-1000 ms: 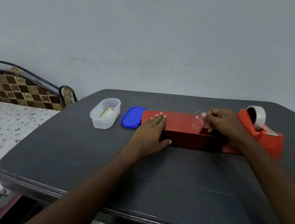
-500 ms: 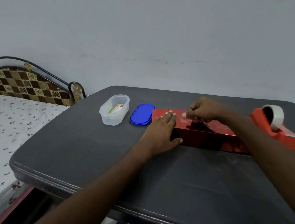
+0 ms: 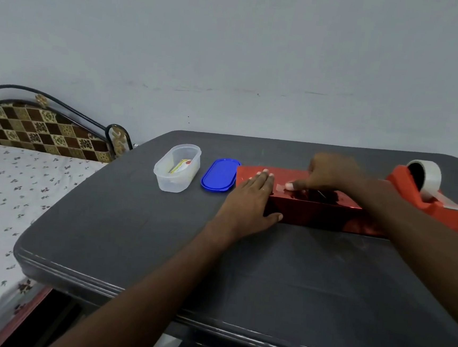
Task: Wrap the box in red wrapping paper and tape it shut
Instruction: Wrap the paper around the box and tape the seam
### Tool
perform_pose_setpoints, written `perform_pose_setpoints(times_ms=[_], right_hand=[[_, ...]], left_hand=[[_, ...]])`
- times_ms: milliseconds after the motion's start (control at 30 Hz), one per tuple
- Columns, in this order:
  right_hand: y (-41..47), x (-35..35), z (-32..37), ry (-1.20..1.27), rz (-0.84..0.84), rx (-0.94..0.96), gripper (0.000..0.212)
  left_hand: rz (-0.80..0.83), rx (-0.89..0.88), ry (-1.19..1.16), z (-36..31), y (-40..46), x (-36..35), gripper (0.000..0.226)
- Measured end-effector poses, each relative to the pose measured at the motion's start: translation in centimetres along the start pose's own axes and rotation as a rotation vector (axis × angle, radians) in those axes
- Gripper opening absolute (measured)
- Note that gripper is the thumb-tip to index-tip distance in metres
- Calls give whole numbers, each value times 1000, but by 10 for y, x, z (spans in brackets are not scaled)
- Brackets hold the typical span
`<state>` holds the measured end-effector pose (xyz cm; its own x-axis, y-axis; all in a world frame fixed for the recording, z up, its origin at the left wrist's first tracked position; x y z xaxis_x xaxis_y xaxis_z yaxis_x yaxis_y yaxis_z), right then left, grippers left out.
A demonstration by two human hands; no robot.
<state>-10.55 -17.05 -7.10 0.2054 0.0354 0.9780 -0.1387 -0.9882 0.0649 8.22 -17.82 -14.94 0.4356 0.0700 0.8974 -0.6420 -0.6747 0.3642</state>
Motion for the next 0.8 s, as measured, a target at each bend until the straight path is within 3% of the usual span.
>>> perform_pose_setpoints(times_ms=[100,233,333,400,600,800], right_hand=[[-12,-1,-13,-58,-50,-58,71],[-46,-12,-6,74,-315,22,31],[-72,-33,15,237,-295,188,46],[-79,-48,19,135,-245,223,54],[-83,-62,9,33,-270,148,65],[-81,-67,13,84,-277,136,69]], left_hand=[[22,10,3,-1,-1,2,90],[30,16,3,-2,-1,4,90],[40,24,11,-3,-1,5,90],[56,19,36,-2,1,5,89],[81,47,149,-8,10,14,89],[102,-80,166,-35,11,-2,83]])
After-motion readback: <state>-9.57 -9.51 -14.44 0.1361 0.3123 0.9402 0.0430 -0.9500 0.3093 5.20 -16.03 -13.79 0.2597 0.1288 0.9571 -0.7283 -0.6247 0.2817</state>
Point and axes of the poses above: each hand's wrist, its own y-axis towards the middle knuckle, its own x-axis out of the back of the hand, z = x × y, the point moved 2 cm from there along y, towards the middle knuckle, and after that the axes turned 11 degrees about -y, right-handed, at the moved point
